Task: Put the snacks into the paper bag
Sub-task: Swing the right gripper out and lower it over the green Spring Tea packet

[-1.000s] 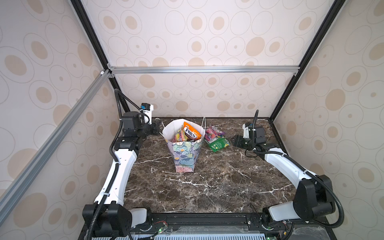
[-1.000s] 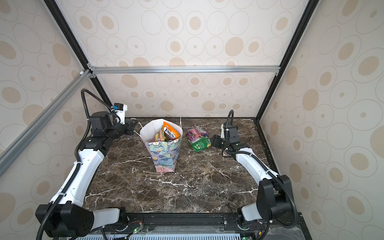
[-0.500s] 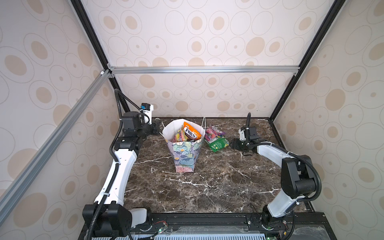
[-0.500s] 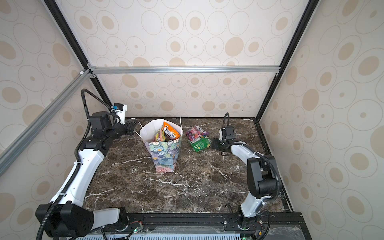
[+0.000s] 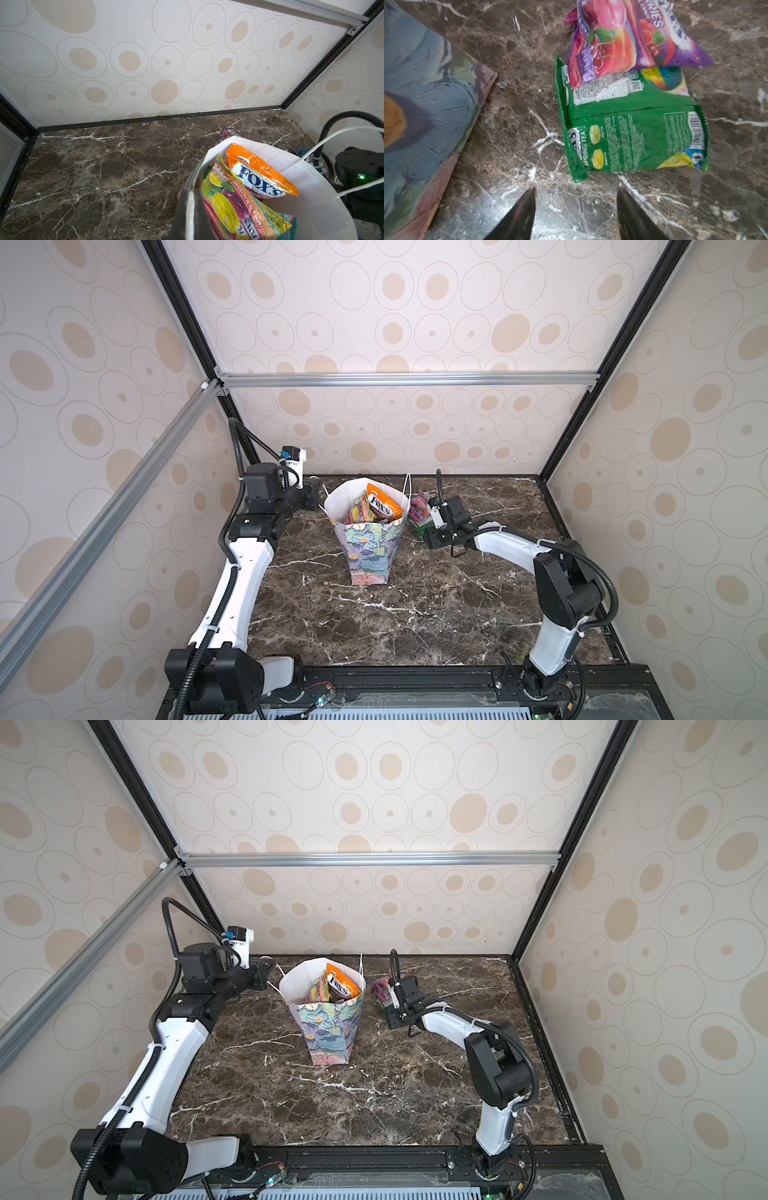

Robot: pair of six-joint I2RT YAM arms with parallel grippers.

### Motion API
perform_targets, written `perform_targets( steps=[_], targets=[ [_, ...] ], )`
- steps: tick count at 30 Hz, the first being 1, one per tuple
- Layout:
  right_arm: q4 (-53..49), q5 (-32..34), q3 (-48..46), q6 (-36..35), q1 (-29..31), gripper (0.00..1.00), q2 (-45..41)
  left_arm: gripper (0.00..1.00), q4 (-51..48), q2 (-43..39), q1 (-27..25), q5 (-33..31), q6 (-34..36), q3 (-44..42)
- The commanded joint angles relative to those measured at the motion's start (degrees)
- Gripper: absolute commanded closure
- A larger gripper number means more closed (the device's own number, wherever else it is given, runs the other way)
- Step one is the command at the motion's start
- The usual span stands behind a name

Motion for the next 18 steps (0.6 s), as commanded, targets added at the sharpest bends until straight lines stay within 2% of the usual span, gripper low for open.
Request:
perform_targets(
  steps=[1, 7, 18],
  targets=[
    [0.7, 2.3, 2.8, -1.2, 0.8, 0.36, 2.0, 1.0, 2.4, -1.7, 0.0, -1.7, 0.7, 3.3],
    [-3.1, 9.6, 7.5, -3.2, 3.7, 0.37, 6.2, 1.0, 2.2, -1.9, 0.0, -2.2, 1.0, 3.3],
    [-6.1, 13.7, 11.9, -2.5, 4.5, 0.42, 10.4, 1.0, 2.3, -2.1, 0.0, -2.1, 1.0, 3.3]
  ],
)
